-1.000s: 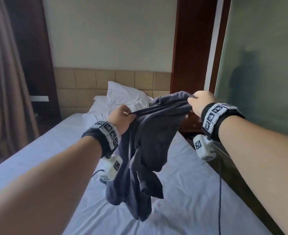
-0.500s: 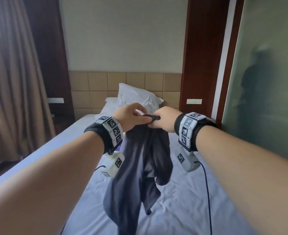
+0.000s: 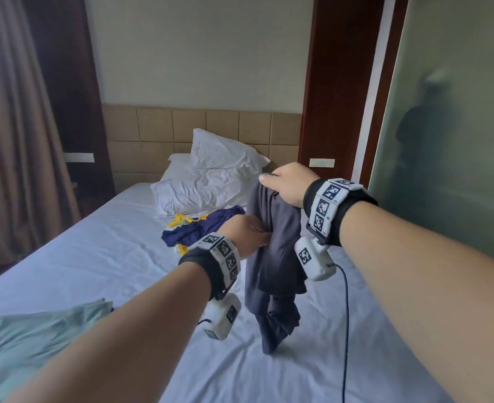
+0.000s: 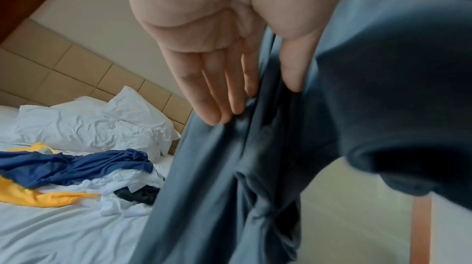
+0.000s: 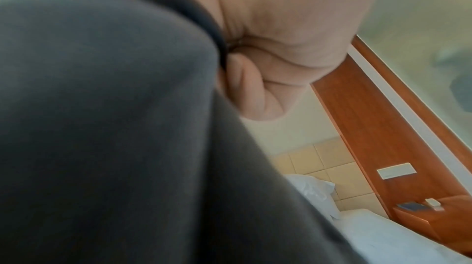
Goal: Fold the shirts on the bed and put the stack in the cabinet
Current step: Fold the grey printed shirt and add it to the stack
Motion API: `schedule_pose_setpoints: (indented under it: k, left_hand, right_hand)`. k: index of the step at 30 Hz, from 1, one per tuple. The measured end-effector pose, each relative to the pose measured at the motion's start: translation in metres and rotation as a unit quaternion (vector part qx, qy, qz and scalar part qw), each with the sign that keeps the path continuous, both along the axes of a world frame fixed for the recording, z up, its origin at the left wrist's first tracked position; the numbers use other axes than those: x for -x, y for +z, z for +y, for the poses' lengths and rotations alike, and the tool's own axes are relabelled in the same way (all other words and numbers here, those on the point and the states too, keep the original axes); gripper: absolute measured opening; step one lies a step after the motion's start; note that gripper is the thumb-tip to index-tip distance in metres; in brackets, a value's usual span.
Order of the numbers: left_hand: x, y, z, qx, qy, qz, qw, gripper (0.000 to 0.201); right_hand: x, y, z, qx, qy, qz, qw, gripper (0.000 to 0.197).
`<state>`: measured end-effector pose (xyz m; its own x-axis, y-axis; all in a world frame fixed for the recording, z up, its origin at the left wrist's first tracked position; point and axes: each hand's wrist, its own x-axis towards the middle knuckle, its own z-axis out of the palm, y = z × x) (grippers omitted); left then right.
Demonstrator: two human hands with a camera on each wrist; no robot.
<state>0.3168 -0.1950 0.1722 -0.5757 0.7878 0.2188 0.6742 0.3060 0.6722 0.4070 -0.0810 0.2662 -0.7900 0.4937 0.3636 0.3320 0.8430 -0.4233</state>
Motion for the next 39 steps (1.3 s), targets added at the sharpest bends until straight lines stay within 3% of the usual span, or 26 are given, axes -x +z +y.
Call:
schedule_pose_setpoints:
  k: [2,6,10,11,13,15,17,20,23,25,27,29,31,33,37,39]
  left_hand:
    - [-0.002,-0.006,0.004,0.032,0.01,0.04,0.999,0.014]
    - [0.005,-0.001,0.006,0.038,0.031,0.027,0.998,0.025]
    - [0.015,0.017,-0.003,-0.003,0.049,0.038,0.998,0.018]
    - [0.016,0.022,-0.002,-0.013,0.045,0.036,0.998,0.016]
    - [0.014,0.034,0.0,-0.02,0.034,0.044,0.998,0.013]
    - [0.009,0.046,0.001,-0.008,0.01,0.04,0.999,0.019]
    - [0.007,0.056,-0.001,0.006,-0.012,0.019,1.0,0.031]
    - [0.012,0.054,-0.013,-0.011,-0.025,-0.043,0.999,0.031]
    - [0.024,0.039,-0.026,0.007,-0.04,-0.164,0.986,0.032]
    - [0.032,0.021,-0.031,0.116,-0.065,-0.137,0.982,0.042]
    - [0.034,0.005,-0.035,0.212,-0.055,-0.049,0.974,0.025]
    - [0.041,0.001,-0.039,0.189,0.002,-0.007,0.982,0.012]
    - [0.044,0.011,-0.041,0.132,0.05,0.022,0.99,0.01]
    - [0.04,0.026,-0.038,0.073,0.052,0.02,0.996,0.014]
    - [0.029,0.048,-0.024,0.014,0.023,-0.037,0.999,0.021]
    - [0.025,0.053,-0.025,-0.038,-0.004,-0.18,0.983,0.028]
  right_hand:
    - [-0.007,0.0,0.006,0.012,-0.004,0.015,1.0,0.049]
    - [-0.02,-0.001,0.029,0.001,-0.048,0.019,0.999,0.048]
    - [-0.04,-0.005,0.047,-0.107,-0.201,-0.108,0.968,0.025]
    - [-0.04,-0.006,0.045,-0.137,-0.188,-0.131,0.964,0.024]
    - [-0.032,-0.011,0.03,-0.13,-0.08,-0.134,0.979,0.033]
    - [-0.021,-0.018,0.011,-0.03,0.029,-0.108,0.993,0.034]
    - [-0.012,-0.023,0.001,0.034,0.08,-0.077,0.993,0.032]
    - [-0.011,-0.024,0.006,0.07,0.094,-0.069,0.991,0.007]
    - [-0.011,-0.027,0.01,0.093,0.103,-0.041,0.99,0.009]
    - [-0.01,-0.027,0.01,0.146,0.099,0.033,0.984,0.011]
    - [-0.01,-0.026,0.014,0.176,0.05,0.102,0.978,0.014]
    - [-0.014,-0.023,0.025,0.125,-0.037,0.087,0.988,0.016]
    - [-0.019,-0.022,0.031,0.008,-0.102,-0.054,0.993,0.019]
    - [-0.019,-0.024,0.025,-0.064,-0.066,-0.156,0.984,0.025]
    - [-0.006,-0.027,-0.011,0.015,0.111,-0.095,0.989,0.039]
    - [-0.001,-0.024,-0.015,0.038,0.1,-0.042,0.993,0.032]
